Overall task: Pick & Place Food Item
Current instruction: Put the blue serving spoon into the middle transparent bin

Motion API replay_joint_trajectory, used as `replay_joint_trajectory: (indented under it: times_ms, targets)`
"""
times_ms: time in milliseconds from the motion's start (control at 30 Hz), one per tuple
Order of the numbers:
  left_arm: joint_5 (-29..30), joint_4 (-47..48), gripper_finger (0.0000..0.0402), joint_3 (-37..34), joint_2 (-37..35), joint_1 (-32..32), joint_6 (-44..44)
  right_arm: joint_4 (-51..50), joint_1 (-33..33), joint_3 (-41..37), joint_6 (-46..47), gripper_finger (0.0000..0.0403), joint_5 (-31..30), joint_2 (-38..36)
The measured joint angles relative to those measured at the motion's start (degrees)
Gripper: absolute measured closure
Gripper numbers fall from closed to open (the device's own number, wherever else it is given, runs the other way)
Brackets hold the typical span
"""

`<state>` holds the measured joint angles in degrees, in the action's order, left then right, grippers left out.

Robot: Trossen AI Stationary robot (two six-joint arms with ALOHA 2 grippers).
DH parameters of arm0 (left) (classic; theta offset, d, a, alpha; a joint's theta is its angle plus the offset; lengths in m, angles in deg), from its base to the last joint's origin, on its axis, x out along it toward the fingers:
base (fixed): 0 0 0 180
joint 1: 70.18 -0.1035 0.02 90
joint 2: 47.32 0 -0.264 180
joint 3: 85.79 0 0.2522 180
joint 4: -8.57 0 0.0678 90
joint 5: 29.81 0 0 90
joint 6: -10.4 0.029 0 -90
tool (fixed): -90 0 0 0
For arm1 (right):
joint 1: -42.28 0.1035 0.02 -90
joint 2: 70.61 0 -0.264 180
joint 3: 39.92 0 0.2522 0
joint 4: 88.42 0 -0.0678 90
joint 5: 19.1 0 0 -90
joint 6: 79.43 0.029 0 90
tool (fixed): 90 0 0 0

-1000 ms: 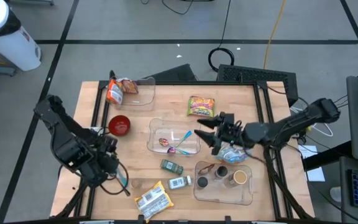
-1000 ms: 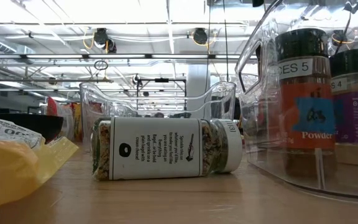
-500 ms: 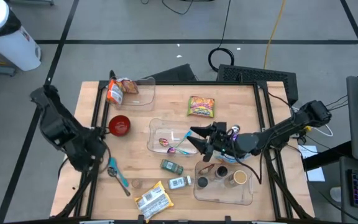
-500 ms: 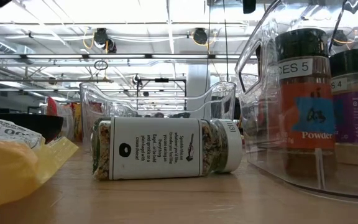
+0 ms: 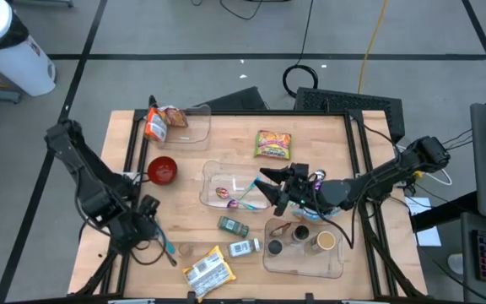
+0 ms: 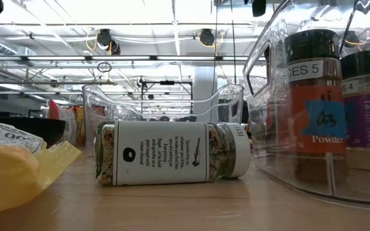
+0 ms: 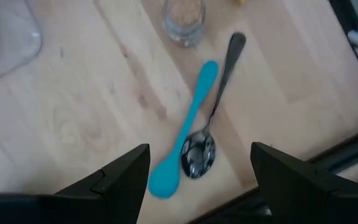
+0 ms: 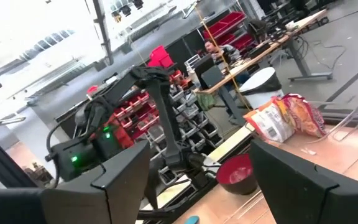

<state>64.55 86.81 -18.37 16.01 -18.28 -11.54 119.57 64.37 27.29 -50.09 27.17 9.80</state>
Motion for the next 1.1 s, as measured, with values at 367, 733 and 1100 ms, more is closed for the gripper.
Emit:
replay_joint_trajectory:
  times_ms: [367, 733, 1100]
  targets:
    - [-4.88, -14.28, 0.0119, -10.61, 2.05, 0.00, -4.32, -0.04, -0.11, 0.00, 0.01, 0.0136, 0.05, 0.00]
    - [-2.18, -20.30, 0.0119, -16.98, 2.05, -0.13, -6.72, -0.16, -0.11, 0.00, 0.01, 0.0136, 0.06, 0.00]
    - [-1.41, -23.01, 0.0119, -18.85, 9.93, -2.71, -5.90, -0.87, -0.15, 0.00, 0.01, 0.0136, 0.03, 0.00]
